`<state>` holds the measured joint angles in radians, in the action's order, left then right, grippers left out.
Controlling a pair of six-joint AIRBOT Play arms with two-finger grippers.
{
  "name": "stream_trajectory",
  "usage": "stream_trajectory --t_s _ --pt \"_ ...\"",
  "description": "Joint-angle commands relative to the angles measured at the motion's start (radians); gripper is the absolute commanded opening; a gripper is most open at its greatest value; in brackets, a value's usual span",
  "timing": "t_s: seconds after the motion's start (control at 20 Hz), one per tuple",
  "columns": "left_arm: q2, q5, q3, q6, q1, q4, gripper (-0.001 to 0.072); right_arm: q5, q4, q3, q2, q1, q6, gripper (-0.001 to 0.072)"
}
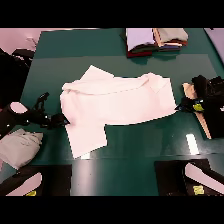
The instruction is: Fold the shirts.
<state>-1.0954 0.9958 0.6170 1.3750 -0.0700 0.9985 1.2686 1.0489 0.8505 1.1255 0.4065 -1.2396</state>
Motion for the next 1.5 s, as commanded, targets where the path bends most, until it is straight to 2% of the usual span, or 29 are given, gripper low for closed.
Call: stream_trajectory --t_s 0.0,0.05,0.1,0.15,0.2,0.25,0.35,0.55,0.8,1.0,1.15,1.3,1.45 --pt "-0.04 -0.095 -0.016 -0.016 0.014 -0.117 0.0549 0.018 -0.001 0.011 -0.007 -0.002 -0.001 0.0017" --pt "-0.041 -0.094 -0.016 -0.026 0.014 -0.143 0.0548 0.018 -0.001 0.011 -0.007 -0.002 -0.001 0.0017" --pt "-0.041 -0.094 -0.014 -0.026 0.014 -0.155 0.0433 0.022 -0.001 0.011 -0.007 -0.002 -0.001 0.0017" --pt "-0.041 -0.094 -0.012 -0.034 0.014 -0.155 0.0223 0.023 -0.002 0.013 -0.007 -0.002 -0.001 0.0017" --pt "-0.041 -0.095 -0.005 -0.047 0.014 -0.158 0.0071 0.025 -0.004 0.013 -0.008 -0.002 -0.001 0.0017" --pt "-0.04 -0.09 0.013 -0.048 0.013 -0.157 0.0023 0.034 -0.004 0.02 -0.008 -0.002 -0.001 0.0018" --pt "-0.006 -0.061 0.093 -0.048 0.013 -0.147 0.0022 0.075 -0.005 0.076 -0.008 -0.002 0.0 0.0017" --pt "0.203 -0.068 0.394 -0.037 0.013 -0.09 0.0022 0.158 -0.011 0.331 -0.039 -0.002 -0.001 0.0017" --pt "0.384 -0.071 0.911 0.005 0.013 0.049 0.0023 0.072 -0.008 0.705 -0.205 0.003 -0.026 0.0017" --pt "0.402 -0.053 1.248 0.037 0.013 0.072 0.0022 0.068 -0.006 0.961 -0.277 0.039 -0.057 0.0016" --pt "0.402 -0.045 1.402 0.088 0.013 0.072 0.0022 0.079 -0.007 1.098 -0.296 0.08 -0.098 0.0016" --pt "0.402 -0.055 1.463 0.093 0.013 0.11 0.0021 0.128 -0.007 1.224 -0.266 0.106 -0.125 0.0015" --pt "0.361 0.061 1.444 0.143 0.013 0.192 0.0021 0.177 -0.008 1.284 -0.212 0.086 -0.146 0.0015"
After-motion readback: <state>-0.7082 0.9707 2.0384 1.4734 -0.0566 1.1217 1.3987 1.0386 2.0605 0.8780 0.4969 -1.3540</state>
